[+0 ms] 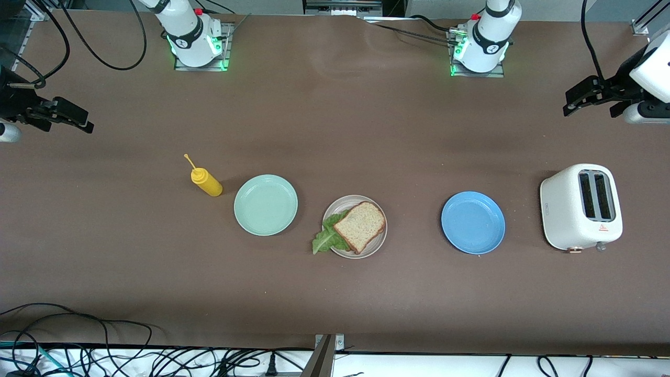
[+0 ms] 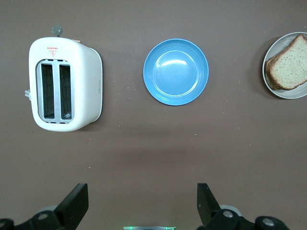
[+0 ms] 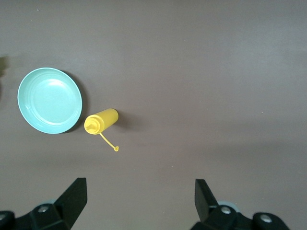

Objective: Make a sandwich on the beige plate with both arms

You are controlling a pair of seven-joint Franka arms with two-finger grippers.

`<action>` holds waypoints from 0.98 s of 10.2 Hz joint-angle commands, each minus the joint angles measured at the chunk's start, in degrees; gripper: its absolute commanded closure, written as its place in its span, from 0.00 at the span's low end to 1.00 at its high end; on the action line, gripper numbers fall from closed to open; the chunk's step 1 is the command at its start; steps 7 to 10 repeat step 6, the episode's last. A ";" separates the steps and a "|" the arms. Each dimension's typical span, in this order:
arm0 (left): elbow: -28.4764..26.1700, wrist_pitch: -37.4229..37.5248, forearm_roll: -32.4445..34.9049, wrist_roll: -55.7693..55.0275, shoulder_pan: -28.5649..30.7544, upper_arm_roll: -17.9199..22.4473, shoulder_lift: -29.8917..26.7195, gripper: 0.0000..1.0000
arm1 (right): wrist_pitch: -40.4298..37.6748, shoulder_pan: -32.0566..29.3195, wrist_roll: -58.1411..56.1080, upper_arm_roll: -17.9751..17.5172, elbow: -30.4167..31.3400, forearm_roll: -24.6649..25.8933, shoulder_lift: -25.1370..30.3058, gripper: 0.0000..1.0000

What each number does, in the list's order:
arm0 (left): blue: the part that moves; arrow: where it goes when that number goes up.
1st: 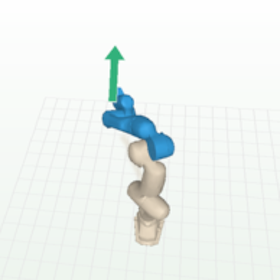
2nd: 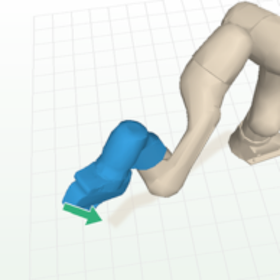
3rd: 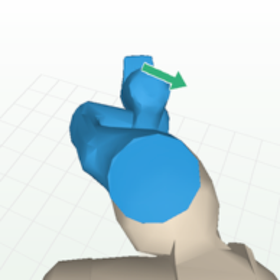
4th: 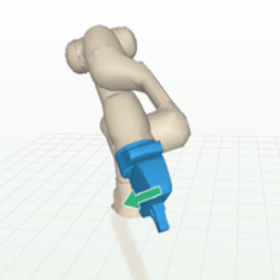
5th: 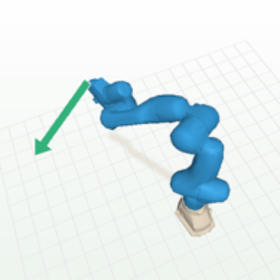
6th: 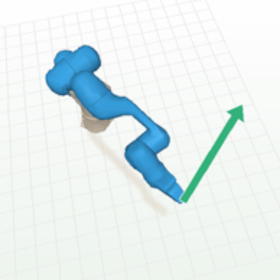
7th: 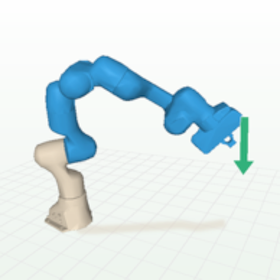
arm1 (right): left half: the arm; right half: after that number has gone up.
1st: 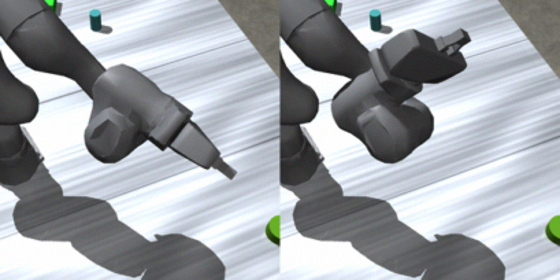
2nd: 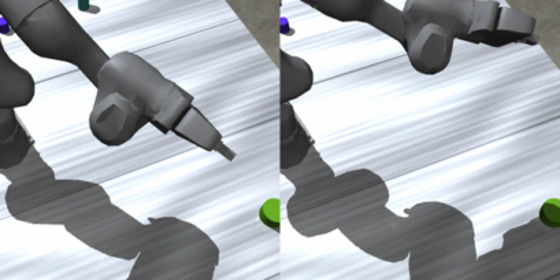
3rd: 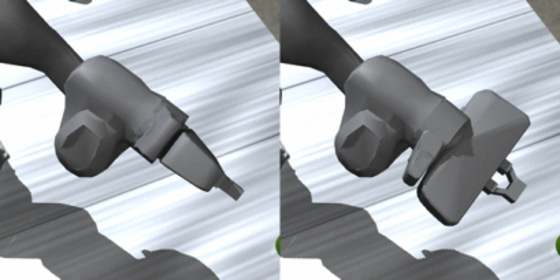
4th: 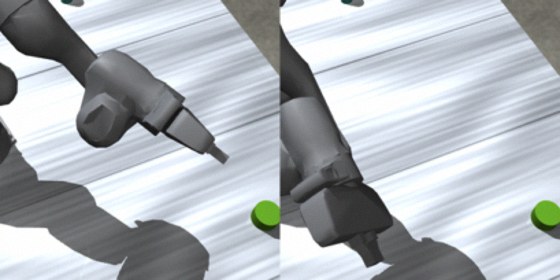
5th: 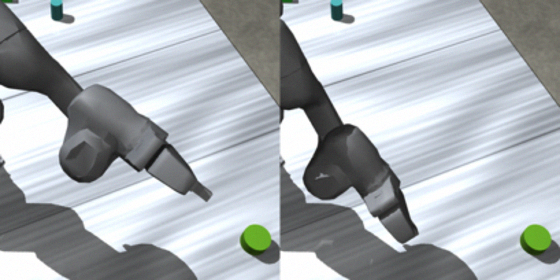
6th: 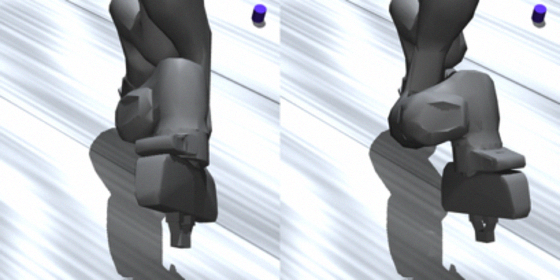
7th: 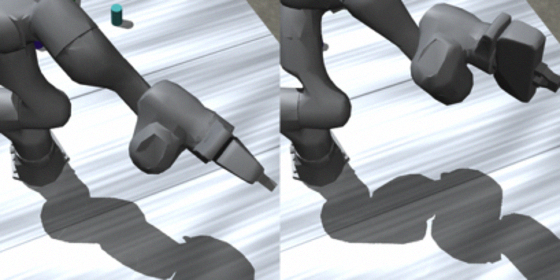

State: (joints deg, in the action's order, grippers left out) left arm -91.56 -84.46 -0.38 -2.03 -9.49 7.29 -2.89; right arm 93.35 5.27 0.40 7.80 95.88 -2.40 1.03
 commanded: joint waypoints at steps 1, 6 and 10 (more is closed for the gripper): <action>0.33 1.14 0.03 0.01 2.19 -1.40 -0.37 0.00 | -0.80 0.18 0.65 0.11 -1.22 0.03 -0.15 0.00; -0.20 1.67 0.03 0.10 2.72 -1.49 0.42 0.00 | -0.45 0.18 0.65 -0.07 -1.22 0.12 -0.15 0.00; -0.20 1.67 0.03 0.10 2.72 -1.49 0.42 0.00 | -0.45 0.18 0.65 -0.07 -1.22 0.12 -0.15 0.00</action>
